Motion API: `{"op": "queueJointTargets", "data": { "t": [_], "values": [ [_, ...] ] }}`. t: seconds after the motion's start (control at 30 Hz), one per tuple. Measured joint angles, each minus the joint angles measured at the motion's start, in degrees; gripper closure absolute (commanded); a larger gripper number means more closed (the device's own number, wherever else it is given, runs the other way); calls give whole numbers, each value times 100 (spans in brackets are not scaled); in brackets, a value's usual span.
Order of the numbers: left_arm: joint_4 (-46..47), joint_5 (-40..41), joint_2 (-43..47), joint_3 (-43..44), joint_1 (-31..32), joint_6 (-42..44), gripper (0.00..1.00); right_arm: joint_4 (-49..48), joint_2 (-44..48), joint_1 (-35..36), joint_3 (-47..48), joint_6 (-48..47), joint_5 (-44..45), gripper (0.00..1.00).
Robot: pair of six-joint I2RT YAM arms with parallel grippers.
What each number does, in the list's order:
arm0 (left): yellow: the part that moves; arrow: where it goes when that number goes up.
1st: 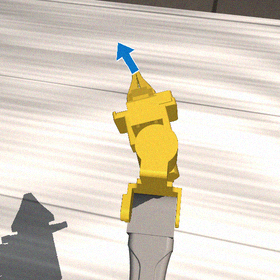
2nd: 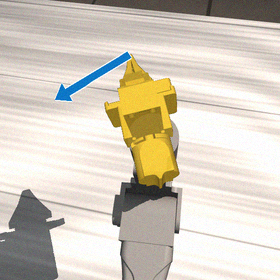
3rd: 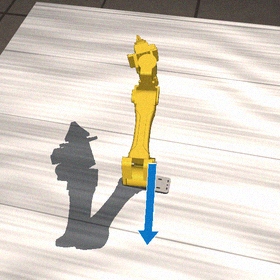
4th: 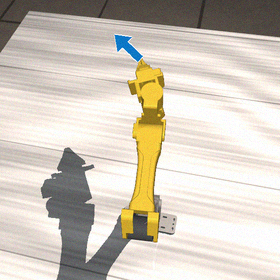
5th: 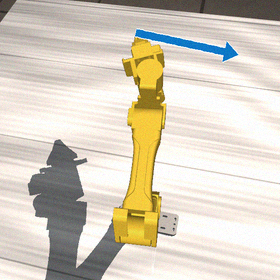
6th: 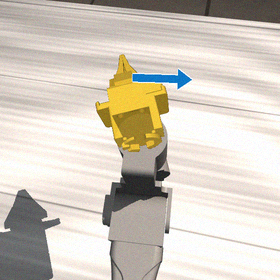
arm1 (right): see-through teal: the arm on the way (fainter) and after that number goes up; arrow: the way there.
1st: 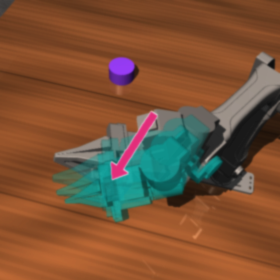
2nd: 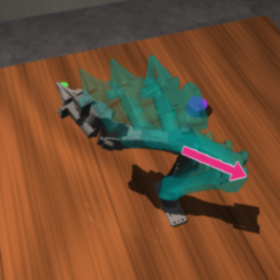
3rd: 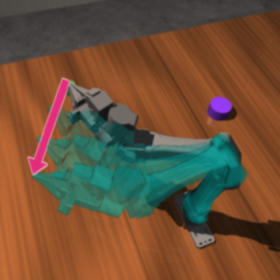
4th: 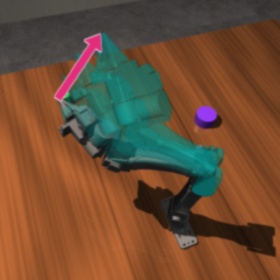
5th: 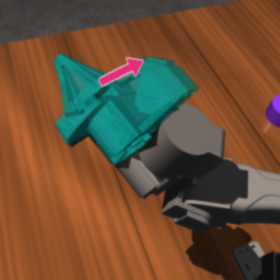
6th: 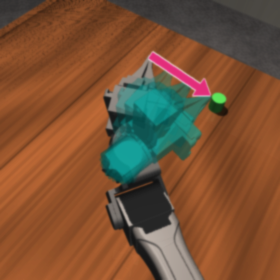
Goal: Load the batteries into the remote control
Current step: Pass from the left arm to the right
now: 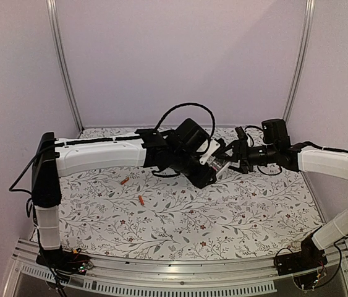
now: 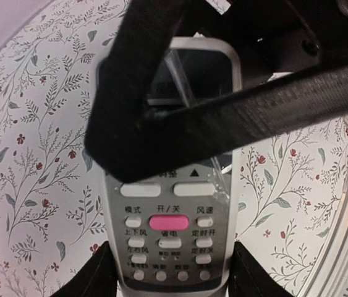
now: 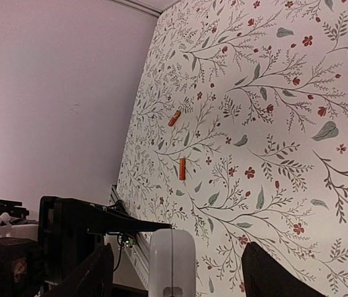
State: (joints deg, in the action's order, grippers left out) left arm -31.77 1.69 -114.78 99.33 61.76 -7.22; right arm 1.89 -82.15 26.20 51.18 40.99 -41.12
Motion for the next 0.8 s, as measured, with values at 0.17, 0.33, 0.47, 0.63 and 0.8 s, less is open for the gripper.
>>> {"op": "queueJointTargets", "data": {
  "t": [0.17,0.33,0.47,0.63,0.8],
  "values": [
    [48,103,-2,0,61,85,54,-448,-63,2,-118,452,-208,47],
    [109,208,-2,0,61,173,55,-634,-66,4,-140,713,-306,62],
    [111,269,-2,0,61,240,52,-715,-63,4,-155,844,-332,80],
    [109,319,0,2,63,269,13,-748,-66,-2,-192,822,-284,97],
    [157,730,46,-46,151,455,1,-750,-63,4,-197,966,-273,96]
  ]
}}
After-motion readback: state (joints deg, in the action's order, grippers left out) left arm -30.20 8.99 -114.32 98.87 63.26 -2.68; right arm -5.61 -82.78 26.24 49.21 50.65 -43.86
